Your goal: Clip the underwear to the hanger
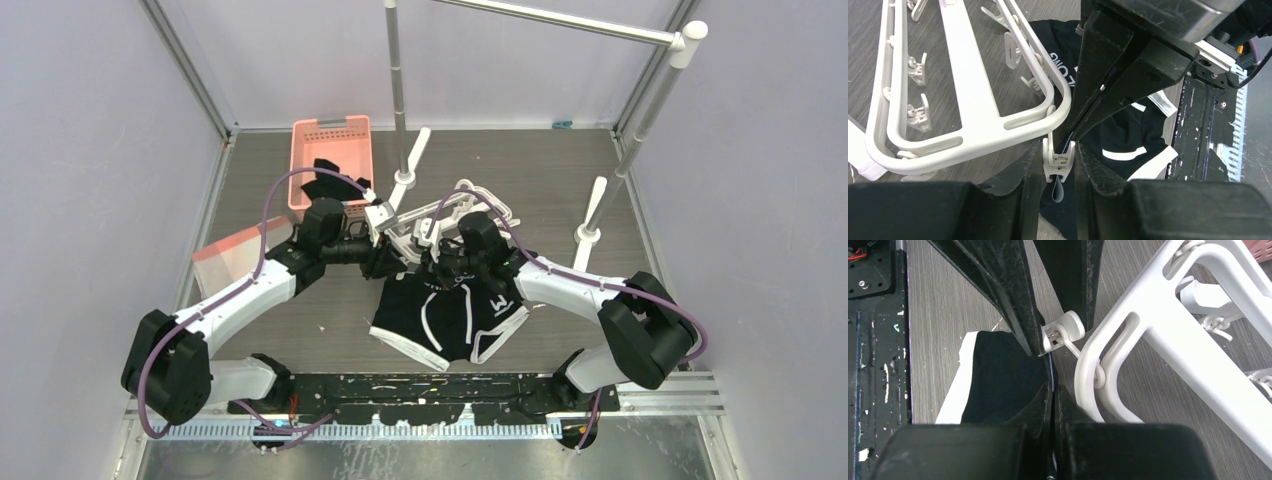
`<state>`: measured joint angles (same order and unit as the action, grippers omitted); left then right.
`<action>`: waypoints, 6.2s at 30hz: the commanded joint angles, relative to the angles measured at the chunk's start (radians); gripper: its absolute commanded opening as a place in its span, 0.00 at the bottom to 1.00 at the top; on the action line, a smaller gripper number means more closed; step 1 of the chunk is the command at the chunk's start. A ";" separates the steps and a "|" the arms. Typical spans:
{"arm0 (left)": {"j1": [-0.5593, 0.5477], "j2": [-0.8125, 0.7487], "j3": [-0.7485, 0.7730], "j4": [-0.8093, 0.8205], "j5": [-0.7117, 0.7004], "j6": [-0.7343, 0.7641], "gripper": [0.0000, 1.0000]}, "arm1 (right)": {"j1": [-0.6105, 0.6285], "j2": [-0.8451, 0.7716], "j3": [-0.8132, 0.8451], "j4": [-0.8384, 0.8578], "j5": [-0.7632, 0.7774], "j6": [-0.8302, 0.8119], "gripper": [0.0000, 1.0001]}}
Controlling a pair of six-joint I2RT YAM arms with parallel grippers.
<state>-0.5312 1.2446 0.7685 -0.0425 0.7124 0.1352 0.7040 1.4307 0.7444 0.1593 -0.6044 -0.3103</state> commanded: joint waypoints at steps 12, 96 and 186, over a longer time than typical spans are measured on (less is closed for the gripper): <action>-0.009 -0.046 0.026 0.050 0.039 -0.030 0.42 | -0.011 -0.029 0.041 0.086 0.000 0.019 0.01; 0.005 -0.433 0.037 -0.580 -0.698 -0.386 0.97 | -0.154 0.043 0.424 -0.913 0.135 -0.860 0.80; 0.004 -0.431 0.029 -0.566 -0.640 -0.368 0.93 | -0.164 -0.357 0.001 -0.530 0.836 0.810 0.78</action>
<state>-0.5297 0.8188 0.7944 -0.6445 0.0570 -0.2462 0.6395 1.0748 0.7483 -0.2287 0.1066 0.2035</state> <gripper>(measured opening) 0.932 0.771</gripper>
